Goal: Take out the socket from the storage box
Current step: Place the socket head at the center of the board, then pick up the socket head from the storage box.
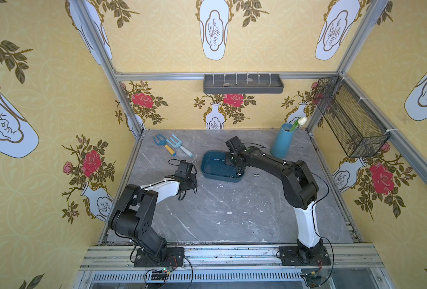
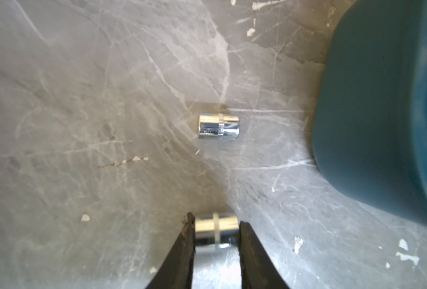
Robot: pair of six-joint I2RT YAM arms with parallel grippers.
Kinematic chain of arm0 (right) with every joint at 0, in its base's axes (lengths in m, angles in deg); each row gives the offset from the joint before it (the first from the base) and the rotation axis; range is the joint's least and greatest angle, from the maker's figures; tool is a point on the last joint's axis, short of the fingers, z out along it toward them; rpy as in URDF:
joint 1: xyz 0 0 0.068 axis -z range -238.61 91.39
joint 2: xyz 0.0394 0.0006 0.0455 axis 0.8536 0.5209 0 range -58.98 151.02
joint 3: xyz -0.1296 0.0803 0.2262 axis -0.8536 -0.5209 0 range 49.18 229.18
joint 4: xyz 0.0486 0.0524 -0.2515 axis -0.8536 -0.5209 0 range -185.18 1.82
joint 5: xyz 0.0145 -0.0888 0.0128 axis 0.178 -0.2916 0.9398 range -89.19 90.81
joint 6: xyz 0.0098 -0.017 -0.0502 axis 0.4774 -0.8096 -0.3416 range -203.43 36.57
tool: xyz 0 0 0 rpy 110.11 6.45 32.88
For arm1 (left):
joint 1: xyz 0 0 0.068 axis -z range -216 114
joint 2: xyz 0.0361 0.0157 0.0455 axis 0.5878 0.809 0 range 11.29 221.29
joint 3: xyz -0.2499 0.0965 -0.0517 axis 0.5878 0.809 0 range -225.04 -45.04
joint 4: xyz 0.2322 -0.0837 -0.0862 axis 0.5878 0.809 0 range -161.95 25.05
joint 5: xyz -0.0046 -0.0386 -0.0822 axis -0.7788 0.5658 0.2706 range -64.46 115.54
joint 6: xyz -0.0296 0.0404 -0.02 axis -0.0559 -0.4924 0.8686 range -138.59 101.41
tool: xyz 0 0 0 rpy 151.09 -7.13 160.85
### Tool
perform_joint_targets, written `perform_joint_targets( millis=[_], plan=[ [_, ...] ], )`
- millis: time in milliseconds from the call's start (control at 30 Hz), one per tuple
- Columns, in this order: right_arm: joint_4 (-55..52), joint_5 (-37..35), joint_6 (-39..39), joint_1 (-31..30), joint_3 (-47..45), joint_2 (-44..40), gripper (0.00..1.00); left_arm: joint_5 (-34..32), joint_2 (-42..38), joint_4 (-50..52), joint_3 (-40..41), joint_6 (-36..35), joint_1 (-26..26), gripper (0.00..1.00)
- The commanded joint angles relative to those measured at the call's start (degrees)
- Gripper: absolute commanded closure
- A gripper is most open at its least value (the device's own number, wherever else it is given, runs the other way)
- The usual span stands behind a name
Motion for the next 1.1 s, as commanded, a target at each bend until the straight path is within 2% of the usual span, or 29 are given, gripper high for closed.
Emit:
perform_joint_targets(
  millis=[0, 200, 667, 1067],
  plan=[
    [-0.66, -1.87, 1.17, -0.23, 0.99, 1.08, 0.40, -0.70, -0.62, 0.02, 0.20, -0.36, -0.03, 0.62],
    [-1.45, -2.63, 2.06, -0.27, 2.90, 3.33, 0.40, -0.70, -2.67, 0.80, 0.31, -0.49, -0.01, 0.57],
    [-1.58, -8.64, 1.15, -1.40, 6.24, 7.56, 0.40, -1.58, -14.62, 1.43, 1.50, -1.51, -0.03, 0.42],
    [0.74, -14.33, -1.03, -2.29, 7.56, 10.38, 0.42, -1.75, -17.31, -1.05, 2.61, -1.78, -0.03, 0.41]
  ],
)
